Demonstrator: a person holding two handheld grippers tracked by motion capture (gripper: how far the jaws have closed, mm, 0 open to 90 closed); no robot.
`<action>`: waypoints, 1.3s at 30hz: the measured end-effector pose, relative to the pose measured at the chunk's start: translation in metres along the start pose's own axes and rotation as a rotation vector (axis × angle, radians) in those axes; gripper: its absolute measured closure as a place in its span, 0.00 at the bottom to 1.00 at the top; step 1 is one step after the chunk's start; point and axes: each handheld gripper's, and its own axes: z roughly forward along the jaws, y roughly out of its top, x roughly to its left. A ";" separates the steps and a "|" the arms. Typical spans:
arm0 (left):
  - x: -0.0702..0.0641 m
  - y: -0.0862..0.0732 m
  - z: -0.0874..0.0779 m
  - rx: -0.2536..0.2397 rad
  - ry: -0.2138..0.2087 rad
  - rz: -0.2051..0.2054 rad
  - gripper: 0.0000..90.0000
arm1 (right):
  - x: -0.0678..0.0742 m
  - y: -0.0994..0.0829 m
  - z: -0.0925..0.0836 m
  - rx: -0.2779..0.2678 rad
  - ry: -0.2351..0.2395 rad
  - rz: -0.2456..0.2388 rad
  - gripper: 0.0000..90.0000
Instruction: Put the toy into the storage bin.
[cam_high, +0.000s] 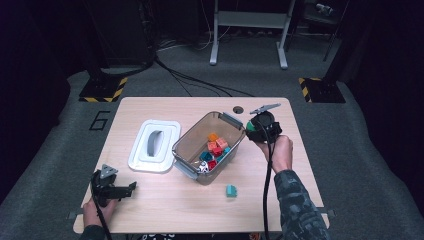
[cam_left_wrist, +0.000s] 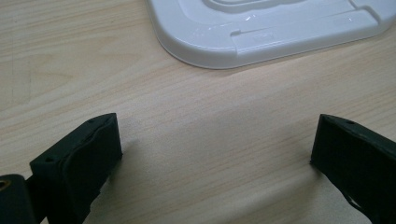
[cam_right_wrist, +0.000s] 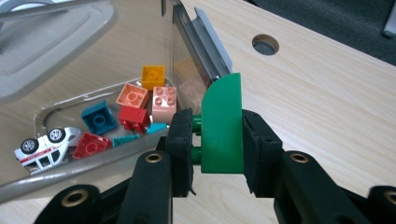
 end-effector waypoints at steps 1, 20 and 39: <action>0.000 0.000 0.000 -0.003 0.002 0.000 0.02 | 0.000 0.002 0.001 -0.003 0.004 -0.004 0.75; 0.000 0.000 0.000 -0.001 0.001 0.000 0.02 | 0.014 0.020 0.034 0.008 0.048 -0.032 0.74; 0.000 0.000 0.001 -0.008 0.002 -0.002 0.02 | 0.019 0.016 0.040 0.039 0.025 -0.031 0.62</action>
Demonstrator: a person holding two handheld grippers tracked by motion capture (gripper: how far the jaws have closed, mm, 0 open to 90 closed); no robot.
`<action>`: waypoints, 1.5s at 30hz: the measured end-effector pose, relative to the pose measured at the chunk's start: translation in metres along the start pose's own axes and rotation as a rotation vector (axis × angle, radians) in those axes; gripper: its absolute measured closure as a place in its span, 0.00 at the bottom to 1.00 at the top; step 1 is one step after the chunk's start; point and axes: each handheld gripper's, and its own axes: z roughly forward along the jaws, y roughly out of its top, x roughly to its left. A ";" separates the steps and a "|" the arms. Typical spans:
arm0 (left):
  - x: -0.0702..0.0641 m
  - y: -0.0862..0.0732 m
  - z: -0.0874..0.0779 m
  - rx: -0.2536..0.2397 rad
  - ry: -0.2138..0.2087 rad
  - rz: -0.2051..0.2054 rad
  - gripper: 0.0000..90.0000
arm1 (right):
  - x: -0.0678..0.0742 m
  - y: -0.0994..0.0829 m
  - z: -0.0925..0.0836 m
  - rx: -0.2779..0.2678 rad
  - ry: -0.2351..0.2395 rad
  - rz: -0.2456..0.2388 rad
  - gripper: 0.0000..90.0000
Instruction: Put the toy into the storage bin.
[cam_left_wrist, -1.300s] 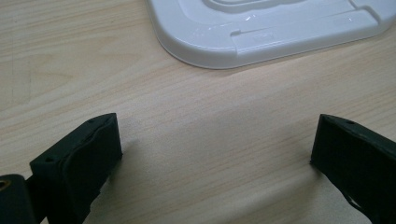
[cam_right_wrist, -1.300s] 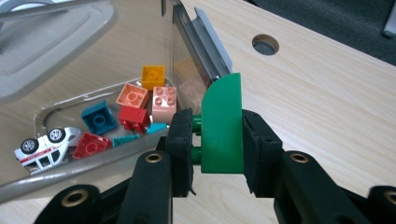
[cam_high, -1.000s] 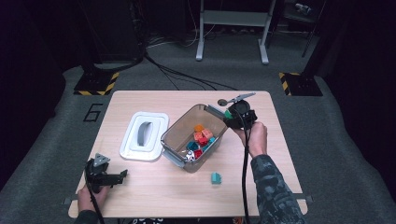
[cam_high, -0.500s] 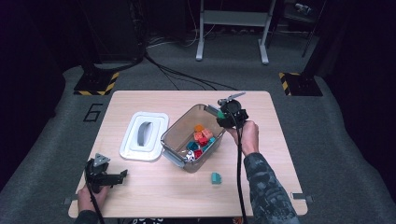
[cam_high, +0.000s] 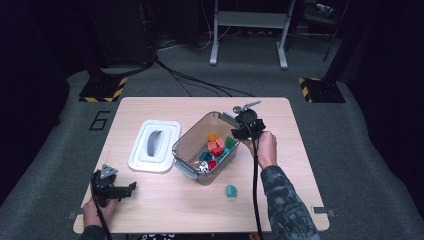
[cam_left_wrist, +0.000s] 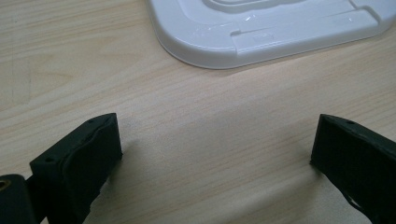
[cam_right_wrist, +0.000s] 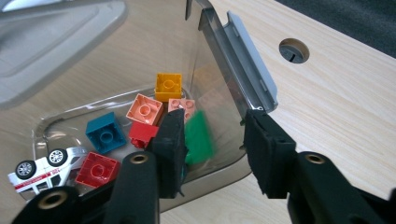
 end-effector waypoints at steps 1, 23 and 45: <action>0.000 0.000 -0.001 0.009 -0.003 0.002 0.02 | -0.001 0.000 -0.002 -0.004 0.000 -0.003 0.59; 0.000 0.000 -0.001 0.008 -0.002 0.002 0.02 | 0.002 -0.061 -0.031 -0.094 0.096 0.032 0.17; 0.000 0.000 0.000 0.005 0.001 0.001 0.02 | 0.034 -0.132 -0.007 -0.001 0.220 -0.088 0.00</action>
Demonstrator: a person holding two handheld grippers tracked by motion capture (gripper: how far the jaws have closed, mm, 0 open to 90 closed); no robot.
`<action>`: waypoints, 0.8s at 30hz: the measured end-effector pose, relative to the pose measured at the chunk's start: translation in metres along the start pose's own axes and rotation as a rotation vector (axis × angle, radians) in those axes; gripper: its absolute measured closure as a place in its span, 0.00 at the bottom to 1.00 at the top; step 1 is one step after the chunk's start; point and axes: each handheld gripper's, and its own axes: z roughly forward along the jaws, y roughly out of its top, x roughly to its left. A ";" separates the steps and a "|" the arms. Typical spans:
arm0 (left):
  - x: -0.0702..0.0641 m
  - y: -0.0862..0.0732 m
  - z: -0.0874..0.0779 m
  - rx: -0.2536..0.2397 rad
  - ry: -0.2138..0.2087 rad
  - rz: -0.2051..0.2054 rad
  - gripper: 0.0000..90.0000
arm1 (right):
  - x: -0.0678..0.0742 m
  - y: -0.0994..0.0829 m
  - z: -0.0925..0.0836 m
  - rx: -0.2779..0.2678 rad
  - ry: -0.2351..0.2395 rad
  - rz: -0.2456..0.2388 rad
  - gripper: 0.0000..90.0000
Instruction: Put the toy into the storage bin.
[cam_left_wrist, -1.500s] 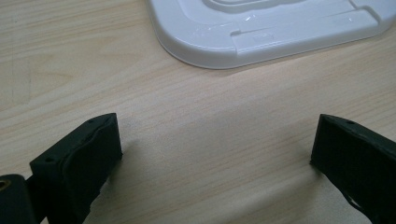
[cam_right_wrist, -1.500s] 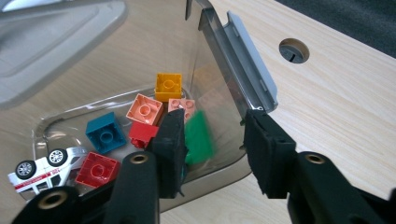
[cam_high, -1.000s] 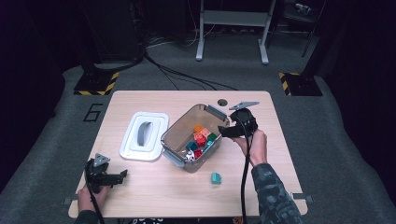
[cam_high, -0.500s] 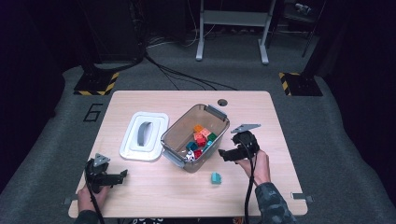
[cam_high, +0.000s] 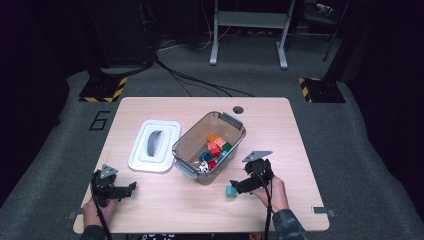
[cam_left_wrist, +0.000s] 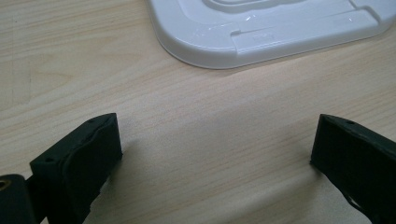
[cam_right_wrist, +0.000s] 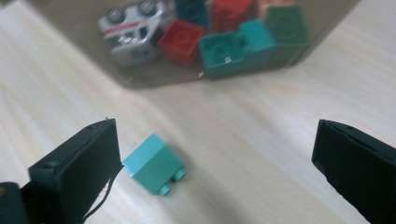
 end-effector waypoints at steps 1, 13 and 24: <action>0.000 0.000 0.000 0.003 -0.003 0.001 0.02 | 0.005 -0.005 0.005 0.017 0.008 -0.019 0.00; 0.000 0.000 0.000 0.000 -0.001 0.000 0.02 | 0.016 -0.027 0.028 0.027 0.039 -0.069 0.20; 0.000 0.000 0.000 0.004 -0.002 0.000 0.02 | 0.028 -0.026 0.034 0.034 0.057 -0.153 0.52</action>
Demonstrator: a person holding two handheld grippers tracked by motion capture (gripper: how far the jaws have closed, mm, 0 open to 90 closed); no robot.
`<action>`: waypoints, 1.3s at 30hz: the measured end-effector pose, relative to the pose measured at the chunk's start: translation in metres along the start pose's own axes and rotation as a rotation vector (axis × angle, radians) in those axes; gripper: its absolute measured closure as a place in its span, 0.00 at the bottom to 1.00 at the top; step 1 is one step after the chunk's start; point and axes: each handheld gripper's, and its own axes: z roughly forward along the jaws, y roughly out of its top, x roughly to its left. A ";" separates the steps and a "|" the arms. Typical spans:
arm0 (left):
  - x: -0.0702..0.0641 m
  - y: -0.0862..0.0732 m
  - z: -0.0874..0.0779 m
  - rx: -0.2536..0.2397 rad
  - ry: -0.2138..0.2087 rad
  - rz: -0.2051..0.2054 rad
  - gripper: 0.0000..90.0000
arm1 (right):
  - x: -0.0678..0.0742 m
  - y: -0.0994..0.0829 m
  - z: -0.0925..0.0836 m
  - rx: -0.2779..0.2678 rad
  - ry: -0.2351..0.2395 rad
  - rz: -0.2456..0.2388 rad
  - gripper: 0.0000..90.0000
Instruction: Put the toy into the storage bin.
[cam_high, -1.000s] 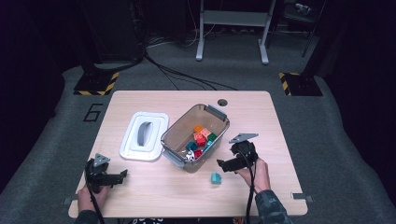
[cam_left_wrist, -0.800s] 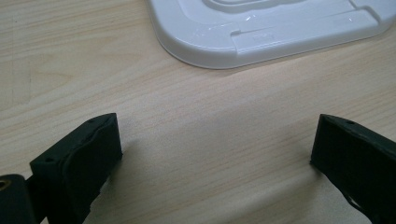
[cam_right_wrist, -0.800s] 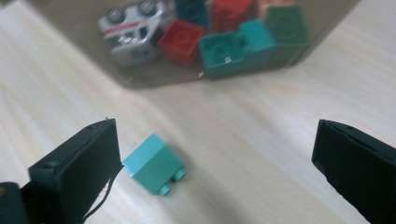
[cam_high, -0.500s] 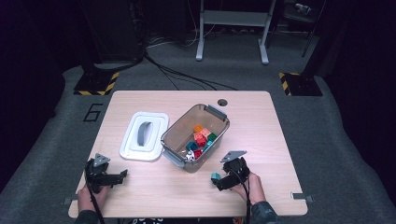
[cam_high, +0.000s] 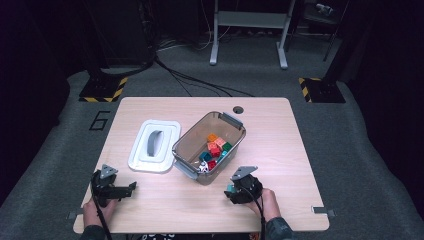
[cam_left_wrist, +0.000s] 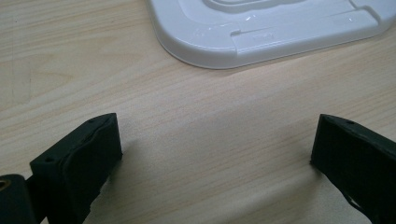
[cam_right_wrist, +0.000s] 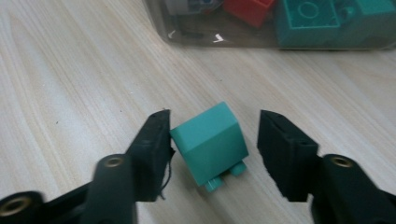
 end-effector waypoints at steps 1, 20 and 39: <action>0.000 0.000 0.000 -0.001 0.000 0.000 0.02 | 0.002 0.001 0.001 0.012 0.003 -0.004 0.57; 0.000 0.000 0.000 -0.001 0.000 0.000 0.02 | 0.002 -0.001 0.005 0.049 0.006 0.027 0.58; 0.000 0.000 0.000 -0.001 0.000 0.000 0.02 | -0.019 -0.006 -0.009 -0.015 -0.047 0.207 0.65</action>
